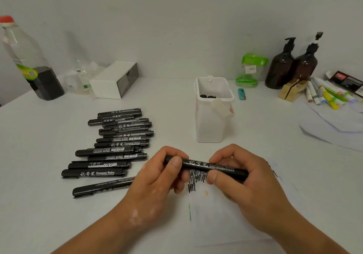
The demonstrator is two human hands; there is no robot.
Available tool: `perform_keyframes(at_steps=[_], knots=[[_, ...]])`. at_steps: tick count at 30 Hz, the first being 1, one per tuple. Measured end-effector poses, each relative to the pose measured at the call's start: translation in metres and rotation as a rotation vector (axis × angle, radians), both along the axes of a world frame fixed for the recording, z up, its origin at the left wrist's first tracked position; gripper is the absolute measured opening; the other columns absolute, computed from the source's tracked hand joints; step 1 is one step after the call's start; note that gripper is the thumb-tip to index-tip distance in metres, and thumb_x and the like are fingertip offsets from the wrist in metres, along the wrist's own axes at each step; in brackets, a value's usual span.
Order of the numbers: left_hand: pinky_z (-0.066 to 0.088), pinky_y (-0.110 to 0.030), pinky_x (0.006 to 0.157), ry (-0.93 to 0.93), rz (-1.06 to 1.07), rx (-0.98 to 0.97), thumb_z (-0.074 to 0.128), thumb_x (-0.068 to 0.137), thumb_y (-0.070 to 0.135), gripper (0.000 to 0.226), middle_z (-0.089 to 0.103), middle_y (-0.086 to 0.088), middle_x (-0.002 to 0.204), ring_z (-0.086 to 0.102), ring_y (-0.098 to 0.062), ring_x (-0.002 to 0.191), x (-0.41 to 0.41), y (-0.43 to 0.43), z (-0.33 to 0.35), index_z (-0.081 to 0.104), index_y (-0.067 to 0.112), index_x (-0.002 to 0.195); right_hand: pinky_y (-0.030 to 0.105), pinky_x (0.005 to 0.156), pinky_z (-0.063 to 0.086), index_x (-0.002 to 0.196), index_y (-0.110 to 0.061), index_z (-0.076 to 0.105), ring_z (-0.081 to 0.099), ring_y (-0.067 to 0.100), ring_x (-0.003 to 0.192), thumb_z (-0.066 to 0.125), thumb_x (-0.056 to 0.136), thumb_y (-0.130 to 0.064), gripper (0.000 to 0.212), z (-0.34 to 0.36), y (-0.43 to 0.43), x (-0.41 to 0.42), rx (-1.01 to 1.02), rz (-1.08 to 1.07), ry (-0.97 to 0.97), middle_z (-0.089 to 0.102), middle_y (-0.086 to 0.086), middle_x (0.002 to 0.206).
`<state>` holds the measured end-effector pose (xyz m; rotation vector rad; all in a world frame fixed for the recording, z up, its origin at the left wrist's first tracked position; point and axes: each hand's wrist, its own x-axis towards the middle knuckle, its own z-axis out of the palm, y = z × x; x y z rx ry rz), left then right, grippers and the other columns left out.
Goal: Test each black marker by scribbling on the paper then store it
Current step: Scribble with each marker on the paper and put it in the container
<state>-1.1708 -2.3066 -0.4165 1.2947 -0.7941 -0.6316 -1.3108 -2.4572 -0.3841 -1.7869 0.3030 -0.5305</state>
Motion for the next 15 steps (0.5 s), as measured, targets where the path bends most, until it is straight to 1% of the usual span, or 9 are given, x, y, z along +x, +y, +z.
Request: perform_keyframes(at_steps=[2, 4, 7, 12, 15], knots=[[0.041, -0.031, 0.060, 0.015, -0.007, -0.030, 0.055, 0.091, 0.048, 0.034, 0.051, -0.002, 0.066, 0.043, -0.020, 0.063, -0.004, -0.002, -0.002, 0.058, 0.016, 0.101, 0.017, 0.048, 0.039, 0.087, -0.028, 0.067, 0.048, 0.006, 0.046, 0.072, 0.071, -0.039, 0.020, -0.003, 0.005, 0.002, -0.006, -0.018, -0.017, 0.069, 0.002, 0.064], [0.038, -0.028, 0.057, 0.063, -0.001, -0.064, 0.056, 0.090, 0.047, 0.033, 0.043, 0.000, 0.063, 0.038, -0.018, 0.061, -0.007, -0.003, -0.002, 0.057, 0.015, 0.099, 0.020, 0.048, 0.039, 0.085, -0.027, 0.067, 0.047, 0.008, 0.046, 0.070, 0.070, -0.040, 0.021, -0.007, 0.008, 0.003, -0.001, -0.040, -0.036, 0.065, 0.000, 0.060], [0.034, -0.026, 0.053, 0.109, 0.027, -0.107, 0.057, 0.087, 0.043, 0.027, 0.038, 0.006, 0.061, 0.032, -0.015, 0.057, -0.009, -0.005, 0.000, 0.058, 0.017, 0.094, 0.023, 0.049, 0.037, 0.084, -0.025, 0.066, 0.045, 0.008, 0.046, 0.070, 0.069, -0.041, 0.022, -0.010, 0.011, 0.004, 0.030, -0.049, -0.051, 0.061, 0.001, 0.058], [0.036, -0.025, 0.052, 0.118, 0.041, -0.132, 0.057, 0.088, 0.042, 0.025, 0.035, 0.006, 0.059, 0.031, -0.015, 0.054, -0.009, -0.005, 0.001, 0.057, 0.017, 0.093, 0.025, 0.049, 0.037, 0.086, -0.027, 0.065, 0.044, 0.009, 0.047, 0.071, 0.072, -0.041, 0.020, -0.013, 0.013, 0.006, 0.046, -0.023, -0.067, 0.059, 0.000, 0.058], [0.041, -0.029, 0.057, 0.077, 0.031, -0.124, 0.056, 0.090, 0.043, 0.025, 0.040, 0.005, 0.061, 0.038, -0.016, 0.058, -0.005, -0.004, -0.001, 0.057, 0.018, 0.096, 0.028, 0.050, 0.037, 0.085, -0.028, 0.065, 0.045, 0.012, 0.048, 0.071, 0.072, -0.040, 0.019, -0.013, 0.013, 0.007, 0.069, -0.005, -0.059, 0.064, 0.012, 0.065]])
